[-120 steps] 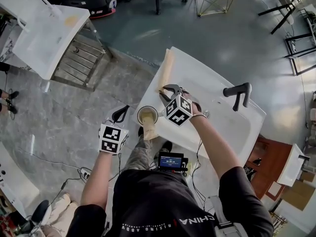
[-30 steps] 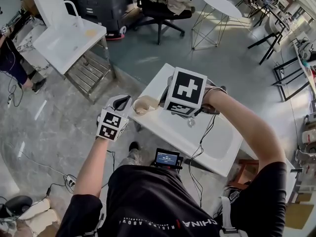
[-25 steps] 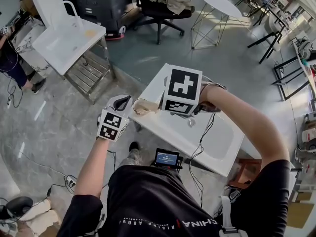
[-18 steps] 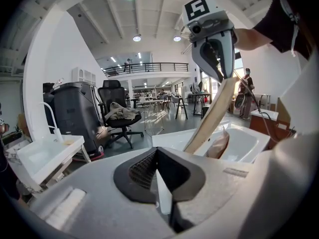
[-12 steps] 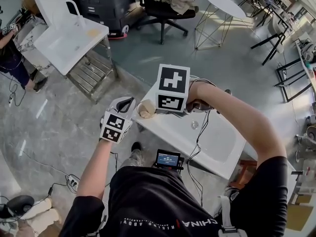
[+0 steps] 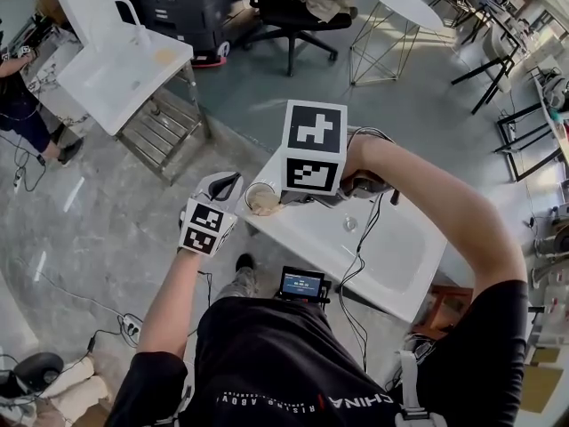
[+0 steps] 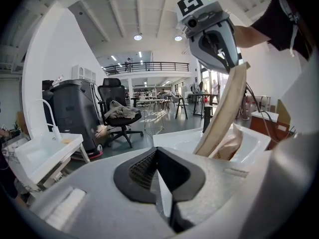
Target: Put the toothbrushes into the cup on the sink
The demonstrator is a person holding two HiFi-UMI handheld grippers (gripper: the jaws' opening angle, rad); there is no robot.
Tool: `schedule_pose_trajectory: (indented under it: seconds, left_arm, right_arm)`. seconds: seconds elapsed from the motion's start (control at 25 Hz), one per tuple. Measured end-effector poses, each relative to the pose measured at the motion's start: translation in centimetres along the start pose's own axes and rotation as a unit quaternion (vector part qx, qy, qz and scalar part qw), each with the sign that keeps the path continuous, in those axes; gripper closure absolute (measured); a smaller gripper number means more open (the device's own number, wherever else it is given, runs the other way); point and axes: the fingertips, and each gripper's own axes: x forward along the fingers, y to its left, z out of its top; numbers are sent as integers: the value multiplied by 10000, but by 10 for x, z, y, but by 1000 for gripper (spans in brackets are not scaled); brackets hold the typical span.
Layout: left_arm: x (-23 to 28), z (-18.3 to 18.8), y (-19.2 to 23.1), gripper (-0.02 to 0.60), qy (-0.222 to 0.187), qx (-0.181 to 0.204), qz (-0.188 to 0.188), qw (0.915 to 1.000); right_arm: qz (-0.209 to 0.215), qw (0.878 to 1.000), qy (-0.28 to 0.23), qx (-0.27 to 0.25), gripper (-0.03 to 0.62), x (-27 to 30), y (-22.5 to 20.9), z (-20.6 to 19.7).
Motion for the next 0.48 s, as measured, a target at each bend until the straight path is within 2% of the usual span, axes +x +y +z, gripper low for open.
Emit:
schedule_pose_trajectory:
  seconds: [0.48]
  left_arm:
    - [4,-11,-1,577,104,-41,-33,9999]
  right_arm:
    - [299,9992,-26,251,579,39,-18,1]
